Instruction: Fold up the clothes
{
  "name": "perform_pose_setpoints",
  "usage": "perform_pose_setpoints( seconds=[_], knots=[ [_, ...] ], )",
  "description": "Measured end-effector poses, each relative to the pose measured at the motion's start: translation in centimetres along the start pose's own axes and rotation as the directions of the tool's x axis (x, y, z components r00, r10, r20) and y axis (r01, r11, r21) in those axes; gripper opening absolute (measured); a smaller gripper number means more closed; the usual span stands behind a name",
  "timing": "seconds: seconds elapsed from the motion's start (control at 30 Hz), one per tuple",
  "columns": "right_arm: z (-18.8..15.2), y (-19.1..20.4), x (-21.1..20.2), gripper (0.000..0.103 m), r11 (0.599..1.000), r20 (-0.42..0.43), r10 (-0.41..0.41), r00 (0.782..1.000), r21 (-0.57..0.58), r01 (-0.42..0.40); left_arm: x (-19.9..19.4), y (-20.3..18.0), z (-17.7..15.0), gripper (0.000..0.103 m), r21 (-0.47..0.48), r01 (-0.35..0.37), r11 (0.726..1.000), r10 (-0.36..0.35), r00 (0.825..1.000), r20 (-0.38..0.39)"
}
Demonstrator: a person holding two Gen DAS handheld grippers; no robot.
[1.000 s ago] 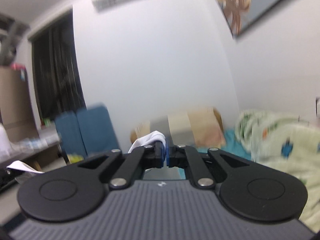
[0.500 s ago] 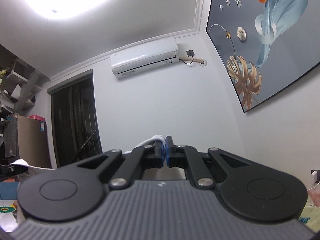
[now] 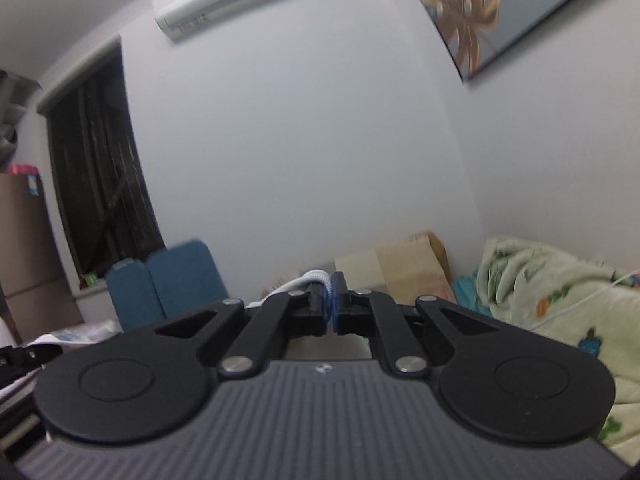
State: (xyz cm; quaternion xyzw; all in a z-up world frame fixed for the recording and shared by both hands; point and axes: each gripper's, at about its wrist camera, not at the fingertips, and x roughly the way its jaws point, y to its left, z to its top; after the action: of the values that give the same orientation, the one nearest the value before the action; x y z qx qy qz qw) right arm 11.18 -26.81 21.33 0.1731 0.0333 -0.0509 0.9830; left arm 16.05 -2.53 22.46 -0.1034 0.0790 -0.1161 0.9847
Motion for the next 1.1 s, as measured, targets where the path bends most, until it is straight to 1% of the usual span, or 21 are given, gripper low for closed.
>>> perform_pose_setpoints(
  seconds=[0.13, 0.23, 0.3, 0.4, 0.47, 0.5, 0.53, 0.6, 0.63, 0.7, 0.8, 0.83, 0.87, 0.9, 0.93, 0.97, 1.0, 1.03, 1.07, 1.1],
  knots=[
    [-5.0, -1.5, 11.9, 0.005, 0.999, -0.092, -0.046, 0.995, -0.033, 0.043, 13.9, 3.6, -6.1, 0.009, -0.036, -0.050, 0.998, 0.047, 0.994, -0.099],
    [-9.4, -3.2, 20.8, 0.005, 0.995, -0.130, -0.074, 0.989, -0.073, 0.064, 24.4, 5.7, -11.0, 0.009, -0.014, -0.088, 0.996, 0.085, 0.987, -0.140],
    [-12.8, -4.7, 26.6, 0.005, 0.992, -0.167, -0.090, 0.982, -0.099, 0.074, 31.3, 7.0, -15.0, 0.009, 0.016, -0.105, 0.994, 0.106, 0.976, -0.188],
    [-18.3, -7.3, 34.1, 0.006, 0.990, -0.259, -0.110, 0.960, -0.109, 0.084, 40.6, 8.9, -21.2, 0.009, 0.043, -0.132, 0.990, 0.139, 0.952, -0.274],
    [-22.0, -9.0, 38.4, 0.006, 0.990, -0.320, -0.120, 0.940, -0.109, 0.090, 45.1, 10.2, -25.3, 0.009, 0.061, -0.144, 0.988, 0.156, 0.930, -0.332],
    [-23.6, -9.8, 39.9, 0.006, 0.990, -0.351, -0.124, 0.928, -0.106, 0.092, 47.1, 10.8, -27.2, 0.009, 0.067, -0.149, 0.987, 0.163, 0.919, -0.360],
    [-25.2, -10.5, 41.3, 0.006, 0.990, -0.380, -0.127, 0.916, -0.102, 0.094, 48.5, 11.3, -28.7, 0.009, 0.076, -0.151, 0.986, 0.169, 0.907, -0.385],
    [-26.5, -11.1, 41.9, 0.006, 0.991, -0.406, -0.121, 0.906, -0.094, 0.090, 51.1, 12.3, -31.6, 0.009, 0.093, -0.154, 0.984, 0.179, 0.883, -0.433],
    [-27.1, -11.4, 42.1, 0.006, 0.992, -0.419, -0.117, 0.900, -0.090, 0.087, 51.9, 12.7, -32.5, 0.009, 0.105, -0.154, 0.982, 0.185, 0.871, -0.455],
    [-28.5, -12.0, 42.7, 0.007, 0.993, -0.444, -0.111, 0.889, -0.082, 0.083, 53.2, 12.9, -34.2, 0.009, 0.122, -0.148, 0.981, 0.189, 0.854, -0.484],
    [-30.4, -12.9, 43.6, 0.008, 0.995, -0.481, -0.101, 0.871, -0.070, 0.077, 53.1, 12.8, -35.0, 0.011, 0.147, -0.137, 0.980, 0.192, 0.848, -0.494],
    [-31.1, -13.2, 43.9, 0.009, 0.995, -0.493, -0.097, 0.865, -0.065, 0.075, 53.2, 12.8, -35.1, 0.014, 0.156, -0.136, 0.978, 0.196, 0.846, -0.495],
    [-31.0, -13.2, 44.0, 0.010, 0.996, -0.496, -0.089, 0.864, -0.056, 0.070, 52.8, 12.7, -34.8, 0.021, 0.167, -0.143, 0.976, 0.207, 0.846, -0.491],
    [-30.6, -13.2, 44.1, 0.014, 0.996, -0.504, -0.089, 0.859, -0.048, 0.076, 51.9, 12.5, -34.0, 0.027, 0.181, -0.153, 0.972, 0.223, 0.846, -0.484],
    [-30.4, -13.1, 44.0, 0.024, 0.996, -0.509, -0.094, 0.856, -0.045, 0.082, 50.7, 12.1, -33.1, 0.040, 0.194, -0.157, 0.968, 0.233, 0.850, -0.472],
    [-30.1, -13.0, 43.8, 0.028, 0.995, -0.513, -0.098, 0.853, -0.044, 0.089, 49.5, 11.6, -32.2, 0.047, 0.207, -0.161, 0.965, 0.242, 0.854, -0.461],
    [-29.7, -12.9, 43.4, 0.035, 0.995, -0.511, -0.098, 0.854, -0.049, 0.085, 48.9, 11.6, -31.7, 0.048, 0.212, -0.160, 0.964, 0.241, 0.860, -0.450],
    [-29.1, -12.7, 42.7, 0.045, 0.995, -0.505, -0.098, 0.857, -0.057, 0.080, 47.7, 11.3, -30.9, 0.052, 0.213, -0.154, 0.965, 0.237, 0.862, -0.449],
    [-28.5, -12.4, 41.7, 0.051, 0.995, -0.500, -0.099, 0.860, -0.064, 0.078, 46.4, 11.1, -30.0, 0.054, 0.214, -0.148, 0.966, 0.232, 0.863, -0.449],
    [-27.8, -12.3, 40.7, 0.064, 0.995, -0.494, -0.095, 0.864, -0.061, 0.074, 45.1, 10.8, -29.1, 0.054, 0.215, -0.142, 0.966, 0.227, 0.864, -0.449]
  ],
)
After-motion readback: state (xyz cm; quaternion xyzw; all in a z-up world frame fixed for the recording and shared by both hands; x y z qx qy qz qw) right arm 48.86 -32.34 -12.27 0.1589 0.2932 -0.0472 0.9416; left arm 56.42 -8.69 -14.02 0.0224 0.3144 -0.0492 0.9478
